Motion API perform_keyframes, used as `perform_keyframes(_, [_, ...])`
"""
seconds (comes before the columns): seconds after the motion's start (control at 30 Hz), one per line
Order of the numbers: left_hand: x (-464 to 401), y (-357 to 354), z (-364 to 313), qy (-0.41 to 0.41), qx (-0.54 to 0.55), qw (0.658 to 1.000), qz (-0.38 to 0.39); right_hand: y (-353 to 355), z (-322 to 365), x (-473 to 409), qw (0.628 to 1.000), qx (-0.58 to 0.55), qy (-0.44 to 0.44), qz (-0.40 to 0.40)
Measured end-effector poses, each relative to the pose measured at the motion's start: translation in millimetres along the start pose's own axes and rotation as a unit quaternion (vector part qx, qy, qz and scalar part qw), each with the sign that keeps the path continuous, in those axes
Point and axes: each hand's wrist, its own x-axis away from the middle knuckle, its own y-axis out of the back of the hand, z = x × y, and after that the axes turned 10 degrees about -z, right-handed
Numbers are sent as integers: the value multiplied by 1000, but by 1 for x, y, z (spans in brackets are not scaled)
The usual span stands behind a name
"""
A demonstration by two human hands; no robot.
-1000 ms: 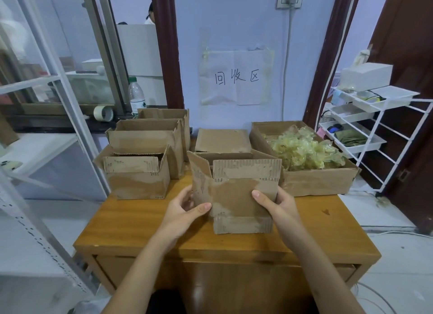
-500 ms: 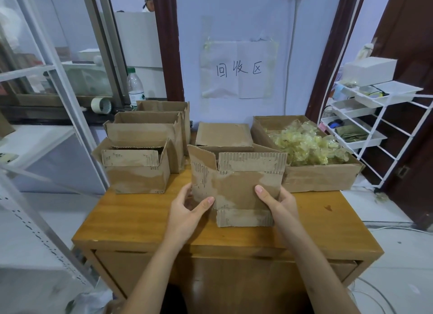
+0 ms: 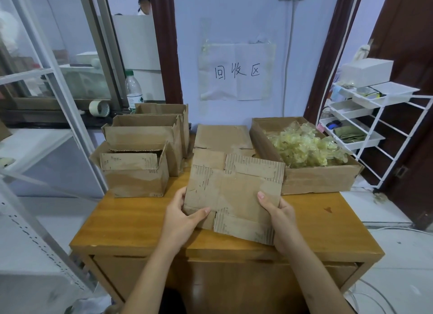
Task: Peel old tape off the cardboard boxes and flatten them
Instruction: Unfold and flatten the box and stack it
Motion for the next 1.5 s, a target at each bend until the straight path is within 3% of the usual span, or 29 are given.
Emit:
perform_keyframes(0.33, [-2,-2,-5,67,67,995,-30,1,-2,5,999,-35,2,-30])
perform_keyframes(0.53, [-1,-1,-10,93,93,991,17,6,-1,6,995,-84,-22,-42])
perform_keyframes(0.83, [0,8,-7,116,264,957,-43,13,-10,6,995,0,16,95])
perform_keyframes(0.97, [1,1,-8,110,147,982,51,15,-11,7,991,13,45,125])
perform_keyframes(1.1, [-3,-3,-4,105,82,989,59,15,-13,4,992,-22,19,120])
perform_keyframes(1.23, [-5,5,-6,128,125,981,72,25,-11,-6,992,-74,-21,103])
perform_keyframes(1.4, [-3,7,-9,116,157,980,34,24,-11,-2,993,-16,8,118])
perform_keyframes(1.5, [-1,4,-12,117,143,980,73,22,-16,-4,995,-5,23,93])
